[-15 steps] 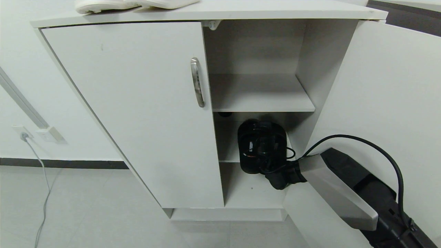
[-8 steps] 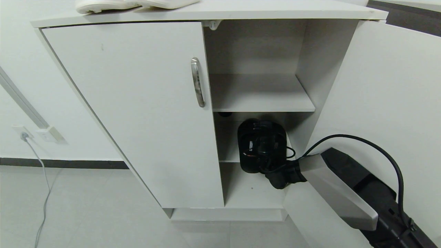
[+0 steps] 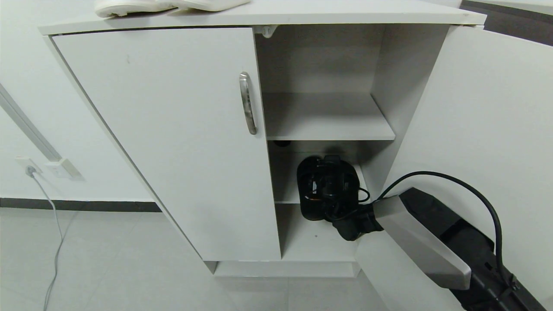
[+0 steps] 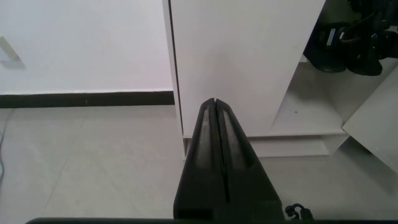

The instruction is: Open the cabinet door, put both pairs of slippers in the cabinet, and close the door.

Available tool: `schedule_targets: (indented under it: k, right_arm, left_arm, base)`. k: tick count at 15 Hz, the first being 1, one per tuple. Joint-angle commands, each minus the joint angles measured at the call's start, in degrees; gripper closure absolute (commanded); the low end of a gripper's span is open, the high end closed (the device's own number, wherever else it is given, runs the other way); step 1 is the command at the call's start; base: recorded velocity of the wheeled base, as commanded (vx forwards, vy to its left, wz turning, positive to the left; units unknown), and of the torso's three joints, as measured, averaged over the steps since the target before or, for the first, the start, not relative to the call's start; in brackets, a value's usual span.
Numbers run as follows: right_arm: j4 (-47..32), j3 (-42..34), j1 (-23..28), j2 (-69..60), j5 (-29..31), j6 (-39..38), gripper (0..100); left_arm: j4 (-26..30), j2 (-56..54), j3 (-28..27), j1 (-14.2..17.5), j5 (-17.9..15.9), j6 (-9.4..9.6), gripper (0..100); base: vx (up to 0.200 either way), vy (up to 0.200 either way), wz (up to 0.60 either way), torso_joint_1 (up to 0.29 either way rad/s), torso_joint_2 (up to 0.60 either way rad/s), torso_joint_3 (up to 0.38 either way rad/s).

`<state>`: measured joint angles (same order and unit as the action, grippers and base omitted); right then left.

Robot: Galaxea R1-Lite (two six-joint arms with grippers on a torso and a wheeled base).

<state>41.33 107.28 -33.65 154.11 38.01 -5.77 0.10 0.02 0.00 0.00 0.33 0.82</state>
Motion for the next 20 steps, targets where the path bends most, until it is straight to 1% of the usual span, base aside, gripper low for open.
schedule_targets:
  k: [1, 3, 7, 8, 9, 10, 11, 12, 14, 17, 20]
  right_arm:
    - [0.69, -5.24, -0.54, -3.38, 0.05, -0.12, 0]
    - [2.62, -11.39, -1.51, -6.98, 0.05, -0.12, 0]
    - [8.33, -27.30, -3.71, -16.21, 0.49, -0.21, 0]
    - [10.44, -34.24, -4.59, -19.99, 0.57, -0.47, 0]
    - [12.29, -39.43, -5.55, -22.45, 0.57, -0.74, 0]
    - [13.52, -42.41, -6.08, -23.86, 0.57, -1.09, 0]
    - [16.33, -49.53, -8.10, -27.38, 0.57, -1.88, 0]
    - [17.47, -53.40, -9.24, -29.57, 0.57, -2.23, 0]
    - [17.82, -57.97, -10.83, -32.47, 0.57, -3.11, 0]
    - [17.74, -58.50, -11.00, -33.00, 0.84, -3.90, 0]
    - [17.74, -58.76, -11.44, -33.79, 0.93, -3.90, 0]
  left_arm:
    - [-0.01, -0.02, 0.00, 0.00, 0.02, -0.03, 100]
    - [-0.01, -0.02, 0.00, 0.00, -0.07, 0.06, 100]
    - [-0.01, -0.02, 0.00, 0.00, -0.15, 0.15, 100]
    - [-0.01, -0.02, 0.00, 0.00, -0.15, 0.15, 100]
    - [-0.01, -0.02, 0.00, 0.00, -0.24, 0.15, 100]
    - [-0.01, -0.02, 0.00, 0.00, -0.24, 0.15, 100]
    - [0.08, -0.02, 0.00, 0.00, -0.24, 0.15, 100]
    - [-0.01, -0.02, 0.00, 0.00, -0.24, 0.15, 100]
    - [-0.01, -0.02, 0.00, 0.00, -0.24, 0.15, 100]
    - [-0.01, -0.02, 0.00, 0.00, -0.24, 0.06, 100]
    - [-0.01, -0.02, 0.00, 0.00, -0.24, -0.03, 100]
  base:
    - [0.000, 0.000, 0.00, 0.000, 0.00, 0.000]
    - [0.000, 0.000, 0.00, 0.000, 0.00, 0.000]
    - [0.000, 0.000, 0.00, 0.000, 0.00, 0.000]
    - [0.000, 0.000, 0.00, 0.000, 0.00, 0.000]
    - [0.000, 0.000, 0.00, 0.000, 0.00, 0.000]
    - [0.000, 0.000, 0.00, 0.000, 0.00, 0.000]
    - [0.000, 0.000, 0.00, 0.000, 0.00, 0.000]
    - [0.000, 0.000, 0.00, 0.000, 0.00, 0.000]
    - [0.000, 0.000, 0.00, 0.000, 0.00, 0.000]
    - [0.000, 0.000, 0.00, 0.000, 0.00, 0.000]
    - [-0.200, 0.000, 0.00, 0.001, 0.00, -0.002]
